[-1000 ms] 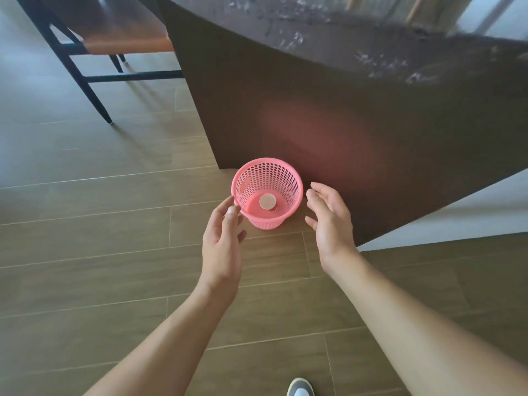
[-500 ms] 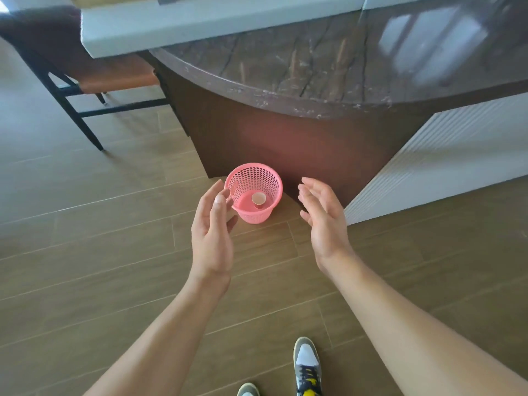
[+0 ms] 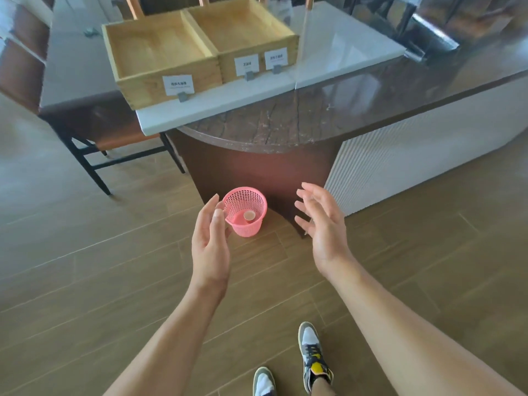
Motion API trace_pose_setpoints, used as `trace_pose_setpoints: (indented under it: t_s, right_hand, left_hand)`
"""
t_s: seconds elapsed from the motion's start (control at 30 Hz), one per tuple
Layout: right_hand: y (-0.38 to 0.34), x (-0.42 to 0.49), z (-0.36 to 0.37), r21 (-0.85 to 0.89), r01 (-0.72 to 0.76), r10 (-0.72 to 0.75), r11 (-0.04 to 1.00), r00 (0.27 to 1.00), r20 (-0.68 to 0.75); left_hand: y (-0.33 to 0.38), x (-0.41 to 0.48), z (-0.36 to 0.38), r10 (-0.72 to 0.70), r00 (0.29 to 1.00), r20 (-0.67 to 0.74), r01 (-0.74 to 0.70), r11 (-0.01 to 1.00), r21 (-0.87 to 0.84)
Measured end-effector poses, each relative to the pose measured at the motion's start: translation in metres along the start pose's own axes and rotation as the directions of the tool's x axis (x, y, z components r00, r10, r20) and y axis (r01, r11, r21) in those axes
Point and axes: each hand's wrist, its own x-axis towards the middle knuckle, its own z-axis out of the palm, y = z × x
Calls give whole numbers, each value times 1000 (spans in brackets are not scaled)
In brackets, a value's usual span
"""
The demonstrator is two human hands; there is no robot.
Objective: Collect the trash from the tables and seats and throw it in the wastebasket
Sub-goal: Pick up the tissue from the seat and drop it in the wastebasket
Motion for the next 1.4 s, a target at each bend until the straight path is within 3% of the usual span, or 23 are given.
trace_pose_setpoints:
  t_s: [0.23, 0.37, 0.67, 0.83, 1.03, 1.4]
  right_hand:
    - [-51, -81, -46, 63, 46, -41, 997, 996, -78]
    - [-73, -117, -82, 94, 73, -53, 993, 979, -197]
    - [-103, -205, -189, 98, 197, -122, 975, 856, -503]
    - [-109, -275, -253, 61, 263, -155, 963, 726, -670]
    - [-106, -404, -334, 7, 328, -172, 945, 514, -840]
    - [-84, -688, -446, -64, 411, -129, 909, 132, -983]
  left_hand:
    - [53, -72, 16, 67, 982, 174, -78, 995, 55]
    - [72, -98, 46, 71, 951, 300, -78, 997, 12]
    - [94, -175, 140, 130, 773, 621, -130, 990, -47]
    - [90, -244, 193, 131, 618, 775, -119, 990, -72]
    - [83, -369, 244, 121, 378, 918, -123, 989, -79]
    - [65, -673, 274, 73, -10, 997, 4, 997, -73]
